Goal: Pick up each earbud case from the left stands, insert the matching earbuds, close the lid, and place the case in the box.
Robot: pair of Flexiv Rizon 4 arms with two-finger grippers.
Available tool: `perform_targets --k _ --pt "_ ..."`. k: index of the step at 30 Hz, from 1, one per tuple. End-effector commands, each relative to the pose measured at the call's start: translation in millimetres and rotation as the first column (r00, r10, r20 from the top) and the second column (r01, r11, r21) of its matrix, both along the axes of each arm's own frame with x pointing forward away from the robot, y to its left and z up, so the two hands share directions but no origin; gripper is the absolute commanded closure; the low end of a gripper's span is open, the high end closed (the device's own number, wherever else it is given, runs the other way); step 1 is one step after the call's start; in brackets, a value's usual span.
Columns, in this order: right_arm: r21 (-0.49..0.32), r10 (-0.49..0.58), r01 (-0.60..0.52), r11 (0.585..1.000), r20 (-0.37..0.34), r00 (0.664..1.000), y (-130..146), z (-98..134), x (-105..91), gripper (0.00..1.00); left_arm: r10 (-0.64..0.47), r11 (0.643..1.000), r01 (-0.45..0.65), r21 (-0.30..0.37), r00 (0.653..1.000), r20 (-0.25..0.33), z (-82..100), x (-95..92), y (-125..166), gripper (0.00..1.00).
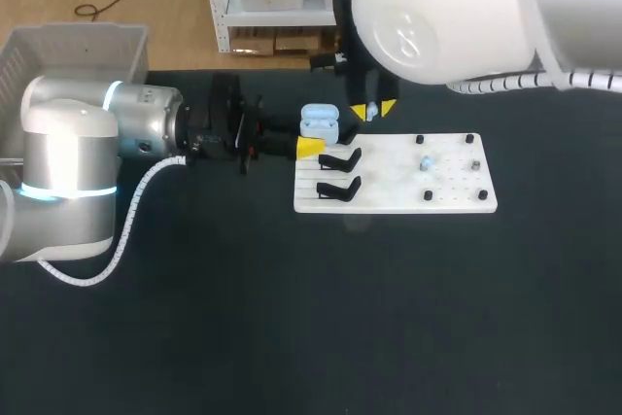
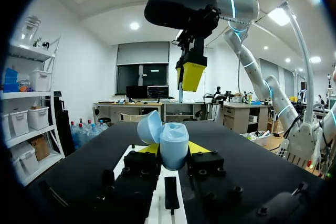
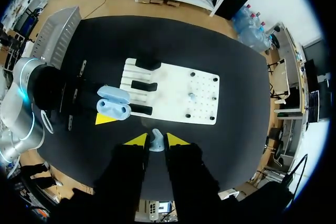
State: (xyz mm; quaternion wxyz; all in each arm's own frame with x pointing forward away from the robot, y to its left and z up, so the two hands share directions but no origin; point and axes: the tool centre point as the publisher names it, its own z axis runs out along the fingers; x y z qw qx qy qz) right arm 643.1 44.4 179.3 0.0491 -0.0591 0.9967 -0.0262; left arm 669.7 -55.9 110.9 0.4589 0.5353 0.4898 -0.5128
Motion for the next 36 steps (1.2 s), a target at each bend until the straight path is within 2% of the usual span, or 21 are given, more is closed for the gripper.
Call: perform_targets --k 1,2,3,7,14,21,36 --pt "0.001 -0.001 0.001 1.000 0.002 1.000 0 0 -0.8 1.00 0.000 1.000 0.000 -0.002 1.000 0.002 -0.8 0.1 0 1.00" --pt "-0.007 -0.056 0.056 0.998 -0.050 0.997 1 0 -0.3 1.00 0.000 1.000 0.000 -0.002 1.000 0.002 -0.8 0.1 0 1.00" --pt "-0.013 -0.091 0.091 0.996 -0.058 0.994 2 -1 0.7 1.00 0.000 1.000 0.000 -0.002 1.000 0.002 -0.8 0.1 0 1.00" --pt "0.042 -0.282 0.287 0.957 -0.103 0.954 2 5 4.2 1.00 0.000 1.000 0.000 -0.002 1.000 0.002 -0.8 0.1 0 1.00" --pt "0.058 -0.408 0.418 0.907 -0.127 0.904 11 11 -0.4 1.00 0.000 1.000 0.000 -0.002 1.000 0.002 -0.8 0.1 0 1.00" --pt "0.040 -0.455 0.462 0.886 -0.111 0.883 30 6 -3.3 1.00 0.000 1.000 0.000 -0.002 1.000 0.002 -0.8 0.1 0 1.00" --pt "0.040 -0.455 0.462 0.886 -0.111 0.883 30 6 -3.3 1.00 0.000 1.000 0.000 -0.002 1.000 0.002 -0.8 0.1 0 1.00"
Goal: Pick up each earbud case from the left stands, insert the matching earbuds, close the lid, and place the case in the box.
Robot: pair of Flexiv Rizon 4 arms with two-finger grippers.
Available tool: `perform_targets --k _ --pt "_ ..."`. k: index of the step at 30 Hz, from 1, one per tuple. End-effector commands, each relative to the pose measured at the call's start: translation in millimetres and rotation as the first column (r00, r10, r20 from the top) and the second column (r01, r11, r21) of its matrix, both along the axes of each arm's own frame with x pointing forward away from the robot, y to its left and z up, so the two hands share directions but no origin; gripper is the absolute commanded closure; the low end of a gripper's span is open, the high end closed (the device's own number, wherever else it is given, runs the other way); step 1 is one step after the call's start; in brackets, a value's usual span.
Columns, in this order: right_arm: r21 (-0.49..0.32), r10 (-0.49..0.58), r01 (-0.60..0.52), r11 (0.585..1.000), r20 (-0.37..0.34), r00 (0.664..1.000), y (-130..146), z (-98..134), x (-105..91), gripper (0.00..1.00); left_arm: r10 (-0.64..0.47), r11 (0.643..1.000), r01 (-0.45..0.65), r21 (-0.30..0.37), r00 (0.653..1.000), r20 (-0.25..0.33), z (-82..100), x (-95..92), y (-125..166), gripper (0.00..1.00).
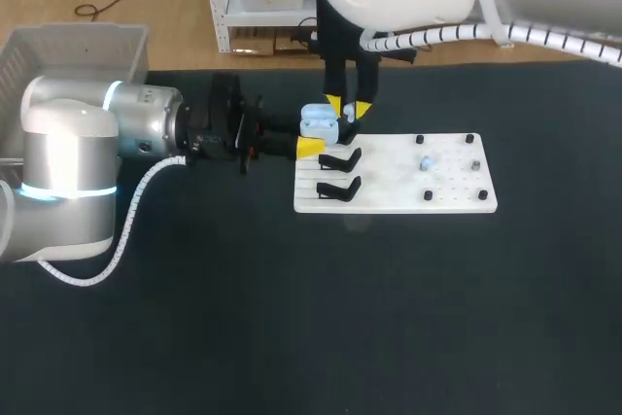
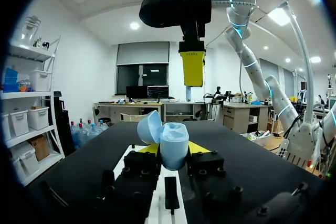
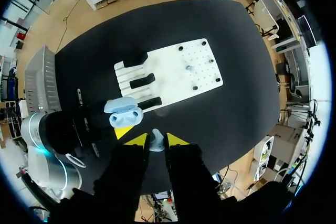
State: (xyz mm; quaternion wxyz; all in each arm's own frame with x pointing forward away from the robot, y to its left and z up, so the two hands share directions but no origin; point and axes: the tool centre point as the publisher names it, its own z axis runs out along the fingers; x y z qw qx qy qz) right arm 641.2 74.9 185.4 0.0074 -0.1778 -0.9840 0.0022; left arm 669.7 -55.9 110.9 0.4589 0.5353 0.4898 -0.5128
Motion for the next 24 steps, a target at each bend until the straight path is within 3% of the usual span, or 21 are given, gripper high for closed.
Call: perform_targets --k 1,7,11,18,24 --pt "0.000 -0.001 0.001 1.000 0.004 1.000 -1 0 -1.4 1.00 0.000 1.000 0.000 -0.002 1.000 0.002 -0.8 0.1 0 1.00" --pt "0.000 -0.001 0.001 1.000 0.004 1.000 -1 0 -1.4 1.00 0.000 1.000 0.000 -0.002 1.000 0.002 -0.8 0.1 0 1.00" --pt "0.030 -0.062 0.062 0.998 0.001 0.998 6 7 2.1 1.00 0.000 1.000 0.000 -0.002 1.000 0.002 -0.8 0.1 0 1.00" --pt "0.018 -0.206 0.208 0.978 -0.087 0.975 14 1 9.6 1.00 0.000 1.000 0.000 -0.002 1.000 0.002 -0.8 0.1 0 1.00" --pt "0.034 -0.236 0.240 0.970 -0.098 0.967 20 1 10.7 1.00 -0.001 1.000 0.001 -0.013 1.000 0.011 -0.8 -0.3 1 1.00"
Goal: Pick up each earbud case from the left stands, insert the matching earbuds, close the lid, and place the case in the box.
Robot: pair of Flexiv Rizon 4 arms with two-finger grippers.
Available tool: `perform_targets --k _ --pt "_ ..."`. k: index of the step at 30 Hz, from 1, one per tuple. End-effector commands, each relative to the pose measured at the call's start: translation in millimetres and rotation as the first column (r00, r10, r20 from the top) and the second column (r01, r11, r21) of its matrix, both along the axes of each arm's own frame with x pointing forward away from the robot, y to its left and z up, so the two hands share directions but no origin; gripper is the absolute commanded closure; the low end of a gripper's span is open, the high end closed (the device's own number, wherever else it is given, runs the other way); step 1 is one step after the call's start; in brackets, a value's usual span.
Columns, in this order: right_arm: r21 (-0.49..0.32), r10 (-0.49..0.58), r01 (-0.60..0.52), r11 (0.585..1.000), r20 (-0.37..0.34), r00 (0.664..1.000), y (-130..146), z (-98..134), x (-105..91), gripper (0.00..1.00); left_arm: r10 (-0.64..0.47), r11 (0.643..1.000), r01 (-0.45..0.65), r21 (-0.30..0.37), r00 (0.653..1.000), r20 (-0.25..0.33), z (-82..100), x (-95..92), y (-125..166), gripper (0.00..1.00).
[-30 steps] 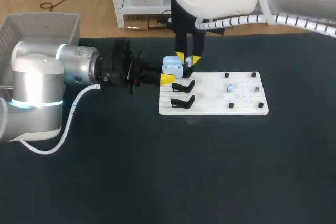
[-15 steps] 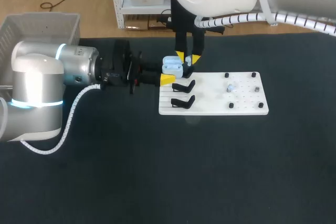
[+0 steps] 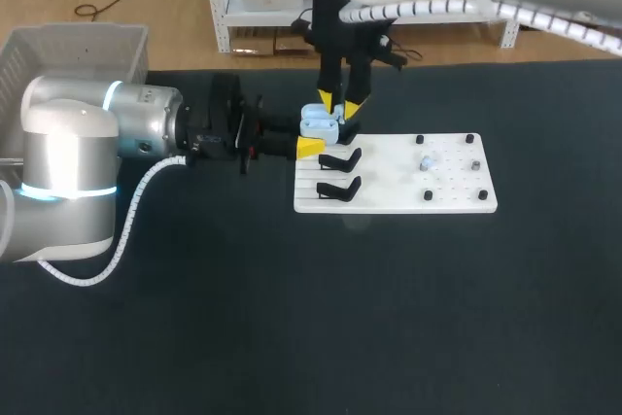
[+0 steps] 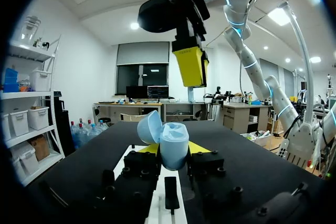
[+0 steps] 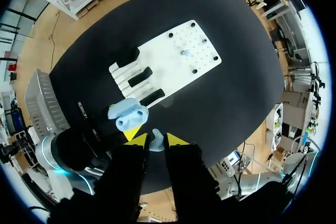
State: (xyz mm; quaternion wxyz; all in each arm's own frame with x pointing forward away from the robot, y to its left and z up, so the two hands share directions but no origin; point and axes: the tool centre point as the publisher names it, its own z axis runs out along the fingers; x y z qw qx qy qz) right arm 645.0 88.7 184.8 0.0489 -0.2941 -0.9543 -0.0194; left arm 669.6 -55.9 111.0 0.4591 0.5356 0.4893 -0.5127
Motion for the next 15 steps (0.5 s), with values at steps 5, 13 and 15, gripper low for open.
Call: perform_targets --k 5,13,15 --pt "-0.005 0.004 -0.004 1.000 -0.025 1.000 12 0 6.2 1.00 0.007 1.000 -0.006 -0.016 0.999 0.038 -3.5 -0.9 4 1.00" --pt "-0.001 0.004 -0.004 1.000 -0.038 0.999 20 -2 4.4 1.00 0.011 1.000 -0.009 -0.017 0.998 0.067 -5.3 -4.9 6 1.00" --pt "-0.002 0.005 -0.005 1.000 -0.044 0.999 22 -3 3.1 1.00 0.010 1.000 -0.008 -0.017 0.998 0.068 -5.4 -5.3 5 1.00"
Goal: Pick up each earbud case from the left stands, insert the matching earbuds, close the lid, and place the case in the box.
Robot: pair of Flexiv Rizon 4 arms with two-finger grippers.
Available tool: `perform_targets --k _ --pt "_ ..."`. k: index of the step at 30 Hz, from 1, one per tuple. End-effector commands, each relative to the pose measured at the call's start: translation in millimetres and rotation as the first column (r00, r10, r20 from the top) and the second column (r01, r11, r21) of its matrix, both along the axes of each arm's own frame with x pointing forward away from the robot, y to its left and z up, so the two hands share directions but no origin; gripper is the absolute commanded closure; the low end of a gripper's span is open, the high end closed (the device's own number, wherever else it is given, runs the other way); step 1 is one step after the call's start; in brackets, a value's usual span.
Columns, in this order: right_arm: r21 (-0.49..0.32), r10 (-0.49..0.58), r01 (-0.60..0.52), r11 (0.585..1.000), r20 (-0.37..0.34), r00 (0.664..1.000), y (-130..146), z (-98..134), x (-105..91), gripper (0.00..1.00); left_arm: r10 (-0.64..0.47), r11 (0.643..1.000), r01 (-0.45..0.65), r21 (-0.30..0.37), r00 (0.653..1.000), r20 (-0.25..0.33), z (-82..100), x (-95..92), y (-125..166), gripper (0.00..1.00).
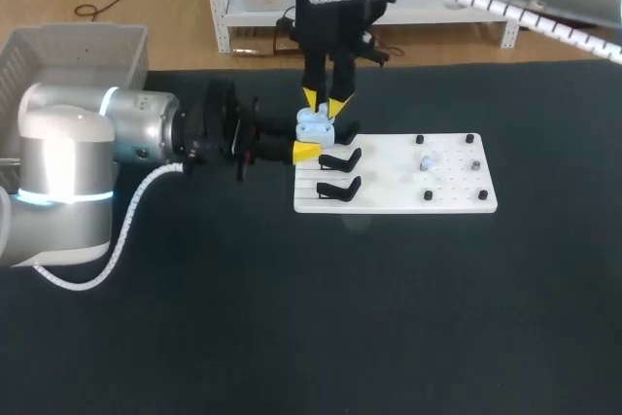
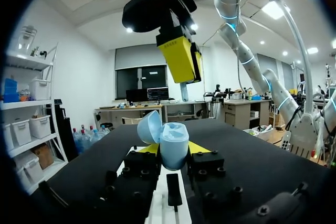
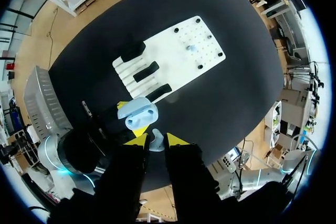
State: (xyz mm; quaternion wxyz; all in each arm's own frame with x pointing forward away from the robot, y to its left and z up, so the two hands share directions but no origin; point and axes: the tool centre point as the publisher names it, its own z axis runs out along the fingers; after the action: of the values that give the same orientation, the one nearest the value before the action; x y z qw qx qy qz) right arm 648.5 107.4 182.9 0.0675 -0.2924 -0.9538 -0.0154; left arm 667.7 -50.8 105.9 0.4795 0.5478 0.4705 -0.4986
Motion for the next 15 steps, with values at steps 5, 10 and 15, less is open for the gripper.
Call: perform_targets --k 5,10,15 --pt "-0.016 -0.001 0.000 1.000 -0.020 1.000 4 -8 -2.3 1.00 0.013 1.000 -0.013 -0.003 1.000 0.013 -0.4 -4.3 0 1.00" --pt "-0.039 -0.005 0.004 0.999 -0.019 1.000 5 -13 -1.6 1.00 0.013 1.000 -0.013 -0.003 1.000 0.013 -0.4 -4.3 0 1.00" --pt "-0.050 -0.006 0.005 0.999 -0.011 1.000 6 -14 1.8 1.00 0.013 1.000 -0.013 -0.003 1.000 0.013 -0.4 -4.3 0 1.00"
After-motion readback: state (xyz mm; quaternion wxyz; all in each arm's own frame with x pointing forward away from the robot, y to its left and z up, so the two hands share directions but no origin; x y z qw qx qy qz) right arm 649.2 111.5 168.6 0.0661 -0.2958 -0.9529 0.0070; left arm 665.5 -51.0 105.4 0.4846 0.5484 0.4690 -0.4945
